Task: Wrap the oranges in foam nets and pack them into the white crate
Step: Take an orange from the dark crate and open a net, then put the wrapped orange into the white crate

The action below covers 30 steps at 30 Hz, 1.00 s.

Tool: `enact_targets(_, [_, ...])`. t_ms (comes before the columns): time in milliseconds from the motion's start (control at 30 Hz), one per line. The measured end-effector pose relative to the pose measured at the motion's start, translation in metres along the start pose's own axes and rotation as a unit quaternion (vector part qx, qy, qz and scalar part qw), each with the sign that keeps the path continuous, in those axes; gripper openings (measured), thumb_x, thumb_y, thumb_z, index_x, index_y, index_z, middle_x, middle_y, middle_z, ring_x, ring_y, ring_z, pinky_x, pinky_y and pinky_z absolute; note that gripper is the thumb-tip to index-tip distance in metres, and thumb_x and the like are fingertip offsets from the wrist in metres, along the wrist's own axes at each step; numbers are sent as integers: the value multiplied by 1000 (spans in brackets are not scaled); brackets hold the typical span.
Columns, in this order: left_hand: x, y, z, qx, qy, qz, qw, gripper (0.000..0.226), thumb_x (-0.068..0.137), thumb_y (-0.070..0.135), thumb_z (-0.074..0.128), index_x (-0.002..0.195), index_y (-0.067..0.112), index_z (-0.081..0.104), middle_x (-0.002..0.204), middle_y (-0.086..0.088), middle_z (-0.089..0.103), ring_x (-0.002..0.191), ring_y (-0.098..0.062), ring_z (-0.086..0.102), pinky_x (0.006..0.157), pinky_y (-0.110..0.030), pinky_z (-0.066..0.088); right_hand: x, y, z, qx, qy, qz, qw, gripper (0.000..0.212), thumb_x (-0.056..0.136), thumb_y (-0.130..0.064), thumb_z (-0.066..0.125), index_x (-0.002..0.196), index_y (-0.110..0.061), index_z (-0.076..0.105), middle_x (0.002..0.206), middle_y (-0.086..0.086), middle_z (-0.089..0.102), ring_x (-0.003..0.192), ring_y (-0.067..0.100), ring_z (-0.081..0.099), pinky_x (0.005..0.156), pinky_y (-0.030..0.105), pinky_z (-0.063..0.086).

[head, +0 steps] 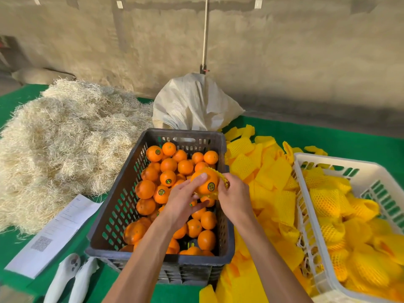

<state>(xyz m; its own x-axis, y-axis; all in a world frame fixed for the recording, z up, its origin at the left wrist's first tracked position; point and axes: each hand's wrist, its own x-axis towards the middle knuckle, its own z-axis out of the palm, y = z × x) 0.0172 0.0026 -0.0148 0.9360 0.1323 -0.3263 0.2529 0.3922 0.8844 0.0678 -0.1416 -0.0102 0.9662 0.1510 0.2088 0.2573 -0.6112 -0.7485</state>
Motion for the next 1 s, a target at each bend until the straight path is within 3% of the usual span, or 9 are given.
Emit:
enact_targets(100, [6, -7, 5, 51, 86, 40, 994, 60, 58, 55, 94, 107, 27, 73, 109, -6, 75, 88, -16, 77, 70, -33, 64, -1, 2, -7, 24, 17, -28, 999, 26, 105, -23, 52, 124, -13, 66, 115, 3, 64, 106, 17, 60, 87, 27, 51])
enact_targets(200, [16, -11, 12, 204, 166, 85, 961, 79, 66, 60, 90, 122, 23, 49, 116, -4, 63, 92, -19, 71, 79, -41, 64, -8, 1, -7, -1, 25, -102, 994, 28, 106, -22, 49, 126, -10, 64, 112, 3, 58, 95, 14, 57, 79, 17, 45])
enact_targets(267, [23, -15, 13, 297, 194, 138, 925, 90, 72, 57, 88, 134, 23, 33, 124, -7, 56, 101, -24, 65, 82, -42, 61, -11, -1, -7, -1, 21, -107, 994, 29, 106, -21, 48, 127, -8, 64, 111, 4, 57, 92, 16, 60, 77, 22, 50])
enact_targets(400, [29, -14, 17, 433, 222, 164, 858, 85, 76, 62, 81, 140, 19, 44, 128, -8, 48, 101, -24, 52, 77, -39, 49, -14, -2, -13, -9, 20, -124, 992, 28, 106, -22, 50, 125, -9, 65, 110, 4, 57, 92, 14, 57, 76, 19, 46])
enact_targets(500, [33, -7, 29, 357, 170, 122, 910, 63, 81, 54, 81, 124, 15, 57, 116, -12, 61, 98, -27, 62, 79, -48, 58, -13, 1, -25, -8, 52, -107, 993, 27, 104, -33, 54, 123, -18, 65, 112, -3, 57, 93, 9, 58, 75, 23, 52])
enact_targets(633, [31, 2, 48, 144, 10, 27, 989, 49, 84, 47, 80, 121, 17, 67, 114, -8, 73, 96, -20, 73, 78, -36, 62, -7, 15, -45, 18, 57, -43, 997, 36, 104, -39, 49, 125, -15, 64, 118, 2, 54, 102, 17, 60, 85, 34, 55])
enact_targets(767, [35, 7, 70, 69, -60, 19, 996, 34, 89, 41, 80, 118, 23, 77, 99, -6, 68, 85, -20, 60, 78, -35, 53, -4, 36, -75, 18, 115, -24, 993, 35, 106, -29, 48, 129, -7, 64, 118, 6, 58, 100, 19, 63, 83, 28, 54])
enact_targets(867, [38, 2, 104, 166, -53, 56, 983, 64, 72, 63, 85, 124, 26, 73, 108, 6, 72, 96, -14, 66, 72, -28, 55, -7, 52, -99, -6, 176, -29, 984, 31, 106, -27, 50, 124, -8, 66, 114, 3, 60, 95, 12, 59, 75, 10, 43])
enact_targets(1000, [42, -20, 174, 243, 5, 82, 966, 76, 77, 51, 87, 137, 16, 57, 112, 7, 65, 101, -15, 67, 70, -31, 60, -16, 75, -128, -32, 246, -39, 968, 24, 106, -20, 49, 115, -4, 66, 112, 7, 59, 96, 14, 55, 81, 19, 43])
